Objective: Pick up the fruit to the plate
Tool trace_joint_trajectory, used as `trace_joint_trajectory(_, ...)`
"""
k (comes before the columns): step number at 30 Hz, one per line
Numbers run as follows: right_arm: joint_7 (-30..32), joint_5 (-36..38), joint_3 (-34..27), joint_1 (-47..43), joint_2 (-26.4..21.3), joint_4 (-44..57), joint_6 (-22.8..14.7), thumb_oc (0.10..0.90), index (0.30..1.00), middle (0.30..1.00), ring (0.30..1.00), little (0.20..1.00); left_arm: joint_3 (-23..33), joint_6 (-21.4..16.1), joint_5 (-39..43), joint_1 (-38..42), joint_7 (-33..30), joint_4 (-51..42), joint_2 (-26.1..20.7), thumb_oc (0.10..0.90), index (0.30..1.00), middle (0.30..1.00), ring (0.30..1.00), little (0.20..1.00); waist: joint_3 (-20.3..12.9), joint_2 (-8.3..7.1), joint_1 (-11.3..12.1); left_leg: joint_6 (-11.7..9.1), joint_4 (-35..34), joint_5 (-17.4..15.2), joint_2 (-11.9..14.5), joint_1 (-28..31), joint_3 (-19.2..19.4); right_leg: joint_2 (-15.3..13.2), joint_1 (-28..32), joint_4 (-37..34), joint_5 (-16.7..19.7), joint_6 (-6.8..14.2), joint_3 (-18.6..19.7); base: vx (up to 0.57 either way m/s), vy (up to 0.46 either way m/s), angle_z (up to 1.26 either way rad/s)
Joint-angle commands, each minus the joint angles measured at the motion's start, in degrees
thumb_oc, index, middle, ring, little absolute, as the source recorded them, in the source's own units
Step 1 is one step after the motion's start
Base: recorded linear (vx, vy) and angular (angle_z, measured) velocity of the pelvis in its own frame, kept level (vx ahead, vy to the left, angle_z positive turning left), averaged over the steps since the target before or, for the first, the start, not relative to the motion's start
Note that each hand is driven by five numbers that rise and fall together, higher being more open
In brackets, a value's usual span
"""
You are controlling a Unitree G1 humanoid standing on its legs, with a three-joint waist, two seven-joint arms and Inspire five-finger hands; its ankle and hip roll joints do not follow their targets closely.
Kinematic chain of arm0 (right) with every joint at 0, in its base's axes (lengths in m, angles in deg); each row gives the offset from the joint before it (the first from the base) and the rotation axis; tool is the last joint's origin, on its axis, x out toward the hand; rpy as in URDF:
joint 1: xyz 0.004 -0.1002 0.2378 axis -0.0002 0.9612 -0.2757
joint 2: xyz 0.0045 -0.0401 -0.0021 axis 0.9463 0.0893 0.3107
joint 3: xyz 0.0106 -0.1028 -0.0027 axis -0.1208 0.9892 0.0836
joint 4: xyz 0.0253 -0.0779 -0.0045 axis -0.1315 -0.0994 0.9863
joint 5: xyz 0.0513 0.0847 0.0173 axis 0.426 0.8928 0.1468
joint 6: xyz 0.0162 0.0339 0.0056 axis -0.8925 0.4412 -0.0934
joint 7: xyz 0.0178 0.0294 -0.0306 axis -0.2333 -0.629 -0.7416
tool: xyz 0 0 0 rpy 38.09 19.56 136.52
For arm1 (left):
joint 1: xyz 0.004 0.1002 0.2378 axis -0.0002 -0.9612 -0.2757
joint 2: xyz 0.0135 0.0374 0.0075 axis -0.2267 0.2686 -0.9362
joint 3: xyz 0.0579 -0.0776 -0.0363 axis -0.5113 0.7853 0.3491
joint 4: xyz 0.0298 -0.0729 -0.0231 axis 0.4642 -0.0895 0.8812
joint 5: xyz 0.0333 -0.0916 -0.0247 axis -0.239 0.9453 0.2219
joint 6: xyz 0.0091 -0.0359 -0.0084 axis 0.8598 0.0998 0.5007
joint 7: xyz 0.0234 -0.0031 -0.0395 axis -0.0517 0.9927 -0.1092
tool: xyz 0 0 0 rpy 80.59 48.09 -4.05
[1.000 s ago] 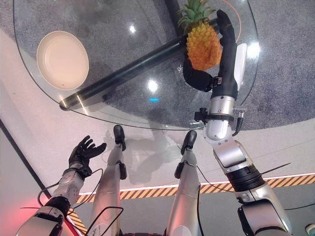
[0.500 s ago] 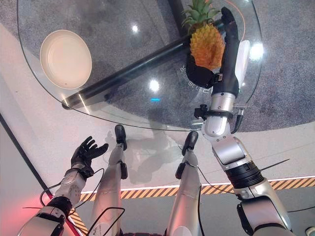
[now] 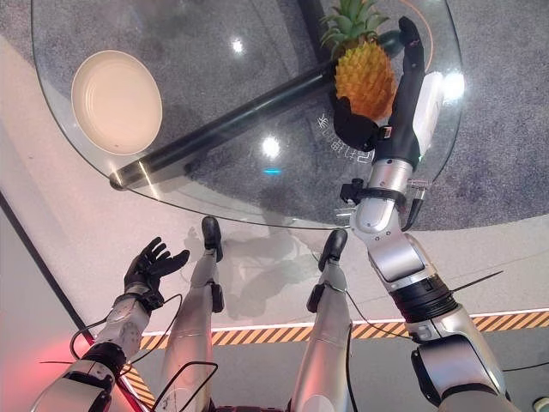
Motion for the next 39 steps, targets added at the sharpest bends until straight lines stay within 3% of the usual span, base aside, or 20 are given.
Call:
trace_joint_trajectory(1,3.79,0.13,-2.12,-4.73,-1.37,3.09,-4.05,0.8,0.9,0.9,0.9,0.9,-1.58,-0.74,-0.84,-0.25,-1.39,1.18,-1.85,0.8,0.9,0.9,0.9,0.9,-0.7,0.97,0.08,0.6,2.1,-3.01,0.03,0.38,-2.19,-0.57,-1.54,-2.73,4.36,1.16,-3.13,0.0,0.0,0.0)
trace_joint_trajectory(23,4.28,3.79,-0.43,-7.01,1.45,-2.38,-1.94,0.8,0.9,0.9,0.9,0.9,-2.51,-0.19,-1.3,0.05,-1.88,0.63,-1.31,0.8,0.9,0.9,0.9,0.9,-0.7,1.43,0.92,0.67,1.97,-2.65,-0.14,-0.03,-2.28,-0.91,-2.02,-2.45,4.46,1.06,-3.39,0.0,0.001,0.02)
trace_joint_trajectory(39,5.98,3.77,1.6,-11.35,0.66,-9.36,3.45,0.8,0.9,0.9,0.9,0.9,-3.82,-0.32,-1.14,0.49,-1.77,0.91,-0.83,0.8,0.9,0.9,0.9,0.9,-0.7,2.28,1.74,0.67,1.98,-2.66,-0.28,-0.01,-2.38,-1.21,-2.05,-2.16,4.32,1.07,-3.51,0.0,0.0,0.0)
